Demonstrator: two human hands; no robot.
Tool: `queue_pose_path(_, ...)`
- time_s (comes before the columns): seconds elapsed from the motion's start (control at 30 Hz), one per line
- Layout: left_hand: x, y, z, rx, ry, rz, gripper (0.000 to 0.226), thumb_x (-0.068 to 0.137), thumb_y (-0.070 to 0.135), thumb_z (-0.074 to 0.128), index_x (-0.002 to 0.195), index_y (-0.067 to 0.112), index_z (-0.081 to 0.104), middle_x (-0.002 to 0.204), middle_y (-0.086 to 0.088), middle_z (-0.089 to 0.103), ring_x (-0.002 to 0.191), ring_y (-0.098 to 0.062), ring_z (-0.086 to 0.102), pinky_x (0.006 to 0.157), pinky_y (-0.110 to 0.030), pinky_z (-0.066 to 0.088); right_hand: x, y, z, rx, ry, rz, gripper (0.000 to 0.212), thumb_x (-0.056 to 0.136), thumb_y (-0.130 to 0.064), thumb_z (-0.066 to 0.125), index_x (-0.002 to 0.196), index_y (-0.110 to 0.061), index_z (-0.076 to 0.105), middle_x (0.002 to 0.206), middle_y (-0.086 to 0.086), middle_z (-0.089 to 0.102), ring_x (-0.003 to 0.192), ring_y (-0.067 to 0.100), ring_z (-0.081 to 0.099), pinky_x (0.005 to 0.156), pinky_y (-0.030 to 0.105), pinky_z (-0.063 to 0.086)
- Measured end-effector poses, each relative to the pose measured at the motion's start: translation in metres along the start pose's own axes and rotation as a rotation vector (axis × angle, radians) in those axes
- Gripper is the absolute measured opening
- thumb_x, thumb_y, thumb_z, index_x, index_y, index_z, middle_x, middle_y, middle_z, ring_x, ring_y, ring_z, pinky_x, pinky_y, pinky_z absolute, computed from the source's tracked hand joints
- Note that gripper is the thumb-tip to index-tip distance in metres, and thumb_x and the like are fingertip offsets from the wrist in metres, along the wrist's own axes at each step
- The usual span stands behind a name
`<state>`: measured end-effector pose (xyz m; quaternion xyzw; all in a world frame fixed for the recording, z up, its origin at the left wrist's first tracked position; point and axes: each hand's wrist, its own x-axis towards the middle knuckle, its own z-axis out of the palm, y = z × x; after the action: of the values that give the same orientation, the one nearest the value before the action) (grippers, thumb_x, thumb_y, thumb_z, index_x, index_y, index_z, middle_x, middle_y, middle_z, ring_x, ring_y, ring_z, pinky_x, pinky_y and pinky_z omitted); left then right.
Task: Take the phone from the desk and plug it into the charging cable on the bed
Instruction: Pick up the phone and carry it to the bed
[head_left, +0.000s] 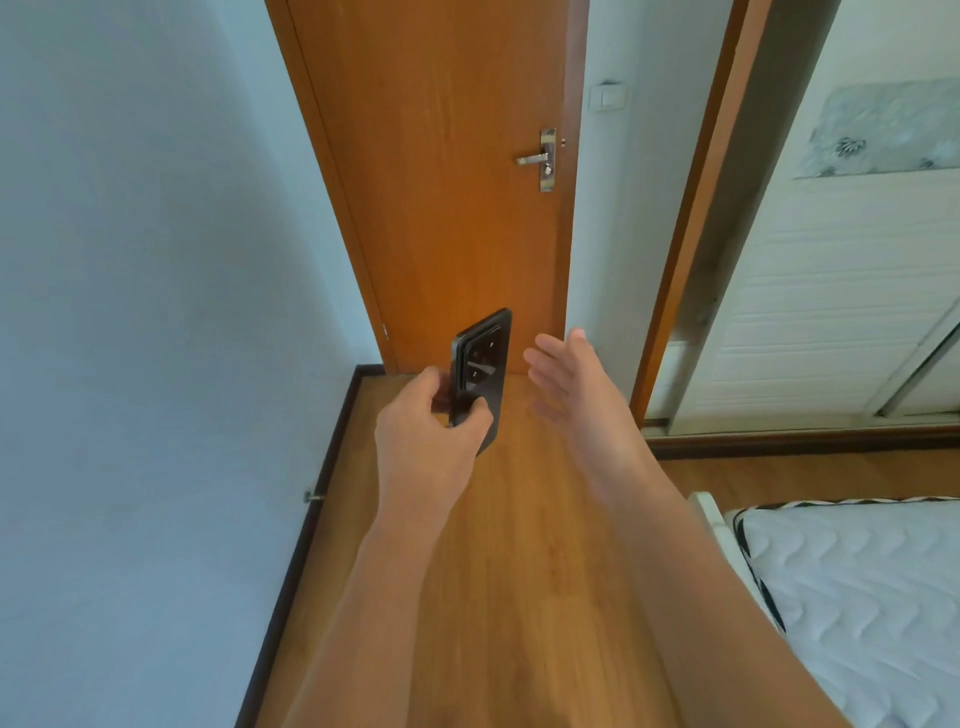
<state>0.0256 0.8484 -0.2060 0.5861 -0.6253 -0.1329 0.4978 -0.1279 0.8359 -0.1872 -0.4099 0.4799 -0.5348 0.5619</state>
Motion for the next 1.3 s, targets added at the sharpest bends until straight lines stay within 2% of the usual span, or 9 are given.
queue_pose_path(0.17,0.031,0.008,0.032,-0.048,-0.007,-0.034,0.015,0.079,0.037,0.072,0.090,0.039,0.062,0.075,0.027,0.064,0.086,0.008,0.061,0.060,-0.004,0.044,0.036,-0.007,-0.020,-0.021,0.006,0.001,0.066,0.085,-0.066,0.033,0.138,-0.031,0.045,0.138,-0.011,0.053,0.127,0.008,0.047,0.108,0.036,0.035)
queue_pose_path(0.33,0.066,0.007,0.064,-0.081,-0.058,-0.023,0.013,0.080,0.033,0.072,0.088,0.036,0.063,0.074,0.026,0.064,0.084,0.007,0.061,0.064,-0.001,0.044,0.072,-0.013,-0.038,-0.024,0.035,0.008,0.061,0.092,-0.062,0.029,0.141,-0.029,0.043,0.140,-0.010,0.051,0.129,0.009,0.046,0.106,0.033,0.034)
queue_pose_path(0.53,0.122,-0.001,0.108,-0.118,-0.133,0.029,0.010,0.081,0.028,0.072,0.087,0.030,0.065,0.077,0.021,0.066,0.084,0.005,0.060,0.066,-0.003,0.044,0.126,-0.021,-0.058,-0.045,0.129,0.005,0.059,0.094,-0.059,0.027,0.141,-0.027,0.043,0.138,-0.010,0.053,0.127,0.008,0.047,0.095,0.023,0.037)
queue_pose_path(0.7,0.189,-0.008,0.146,-0.197,-0.211,0.047,0.010,0.081,0.029,0.071,0.089,0.027,0.066,0.079,0.019,0.067,0.083,0.003,0.061,0.060,-0.004,0.044,0.188,-0.035,-0.062,-0.098,0.230,-0.038,0.056,0.094,-0.062,0.026,0.137,-0.032,0.046,0.131,-0.016,0.056,0.123,0.006,0.050,0.098,0.026,0.038)
queue_pose_path(0.8,0.228,-0.014,0.168,-0.231,-0.273,0.065,0.014,0.082,0.031,0.072,0.094,0.027,0.067,0.084,0.018,0.068,0.087,0.002,0.061,0.062,-0.005,0.046,0.224,-0.042,-0.064,-0.087,0.286,-0.055,0.055,0.093,-0.063,0.028,0.136,-0.034,0.048,0.130,-0.017,0.057,0.123,0.006,0.051,0.100,0.026,0.039)
queue_pose_path(1.0,0.266,-0.018,0.217,-0.243,-0.437,0.048,0.021,0.083,0.031,0.074,0.101,0.024,0.068,0.093,0.011,0.071,0.085,-0.005,0.065,0.070,-0.021,0.058,0.261,-0.035,-0.078,-0.059,0.403,-0.006,0.053,0.096,-0.057,0.026,0.139,-0.030,0.044,0.135,-0.012,0.053,0.127,0.010,0.048,0.099,0.024,0.038)
queue_pose_path(1.1,0.277,-0.017,0.243,-0.258,-0.508,0.065,0.024,0.082,0.032,0.074,0.104,0.025,0.068,0.095,0.012,0.071,0.089,0.000,0.064,0.068,-0.014,0.056,0.276,-0.041,-0.096,-0.045,0.467,-0.005,0.055,0.097,-0.054,0.023,0.141,-0.026,0.042,0.140,-0.007,0.051,0.130,0.013,0.046,0.103,0.027,0.037)
queue_pose_path(1.2,0.290,-0.013,0.274,-0.255,-0.545,0.087,0.026,0.082,0.034,0.074,0.106,0.025,0.068,0.096,0.012,0.071,0.088,-0.004,0.065,0.070,-0.019,0.059,0.294,-0.052,-0.117,-0.022,0.527,-0.010,0.057,0.097,-0.053,0.023,0.141,-0.023,0.042,0.141,-0.005,0.050,0.130,0.014,0.046,0.105,0.029,0.036)
queue_pose_path(1.3,0.302,-0.004,0.308,-0.259,-0.579,0.103,0.024,0.081,0.037,0.074,0.102,0.029,0.067,0.094,0.015,0.071,0.089,0.002,0.064,0.068,-0.014,0.058,0.311,-0.055,-0.142,0.001,0.575,-0.021,0.057,0.096,-0.054,0.024,0.140,-0.024,0.043,0.140,-0.007,0.051,0.129,0.013,0.047,0.109,0.032,0.036)
